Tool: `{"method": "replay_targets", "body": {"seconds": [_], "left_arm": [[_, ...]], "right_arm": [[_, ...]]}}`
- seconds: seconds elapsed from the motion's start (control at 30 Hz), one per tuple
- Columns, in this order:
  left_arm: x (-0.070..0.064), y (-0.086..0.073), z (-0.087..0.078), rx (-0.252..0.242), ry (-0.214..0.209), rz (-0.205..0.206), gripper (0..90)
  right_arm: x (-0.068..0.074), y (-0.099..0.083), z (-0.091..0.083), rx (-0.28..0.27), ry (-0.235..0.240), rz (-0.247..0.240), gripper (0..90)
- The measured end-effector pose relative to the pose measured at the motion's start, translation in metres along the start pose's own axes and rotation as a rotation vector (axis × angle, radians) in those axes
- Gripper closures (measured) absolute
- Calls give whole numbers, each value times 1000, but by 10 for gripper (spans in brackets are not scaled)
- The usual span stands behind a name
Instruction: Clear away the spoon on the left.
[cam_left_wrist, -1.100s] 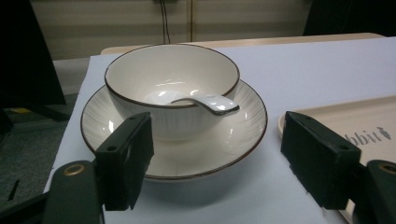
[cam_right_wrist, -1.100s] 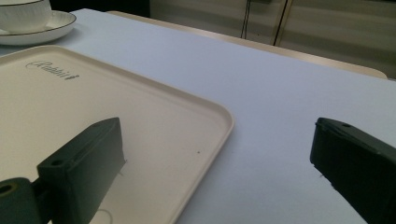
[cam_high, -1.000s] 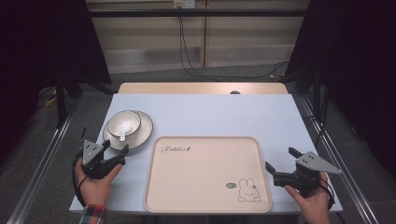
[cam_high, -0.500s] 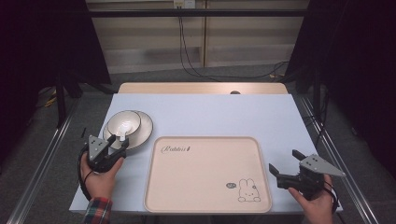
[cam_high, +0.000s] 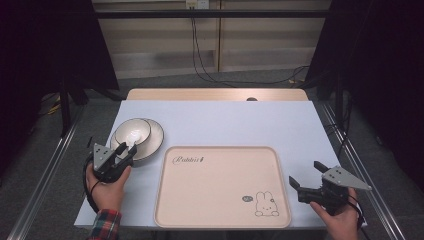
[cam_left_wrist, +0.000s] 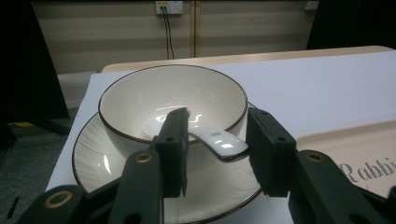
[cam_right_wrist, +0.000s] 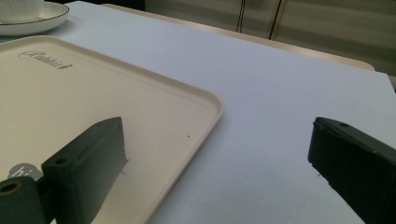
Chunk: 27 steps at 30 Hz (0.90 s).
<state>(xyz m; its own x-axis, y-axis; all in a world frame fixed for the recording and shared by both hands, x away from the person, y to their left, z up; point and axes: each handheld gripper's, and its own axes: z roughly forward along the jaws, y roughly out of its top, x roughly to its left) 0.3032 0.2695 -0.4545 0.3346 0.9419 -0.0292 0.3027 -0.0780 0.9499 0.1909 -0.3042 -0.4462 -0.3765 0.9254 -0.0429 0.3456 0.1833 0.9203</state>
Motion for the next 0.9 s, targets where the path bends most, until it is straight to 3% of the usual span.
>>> {"method": "replay_targets", "body": {"seconds": [0.33,0.43,0.9], "left_arm": [[4,-1,0,11,2,-6,680],[6,-3,0,14,4,-35,720],[11,-1,-1,-9,-2,-63,849]], "right_arm": [[1,1,0,0,5,-8,38],[1,1,0,-1,9,-6,39],[1,1,0,-1,12,-8,39]]}}
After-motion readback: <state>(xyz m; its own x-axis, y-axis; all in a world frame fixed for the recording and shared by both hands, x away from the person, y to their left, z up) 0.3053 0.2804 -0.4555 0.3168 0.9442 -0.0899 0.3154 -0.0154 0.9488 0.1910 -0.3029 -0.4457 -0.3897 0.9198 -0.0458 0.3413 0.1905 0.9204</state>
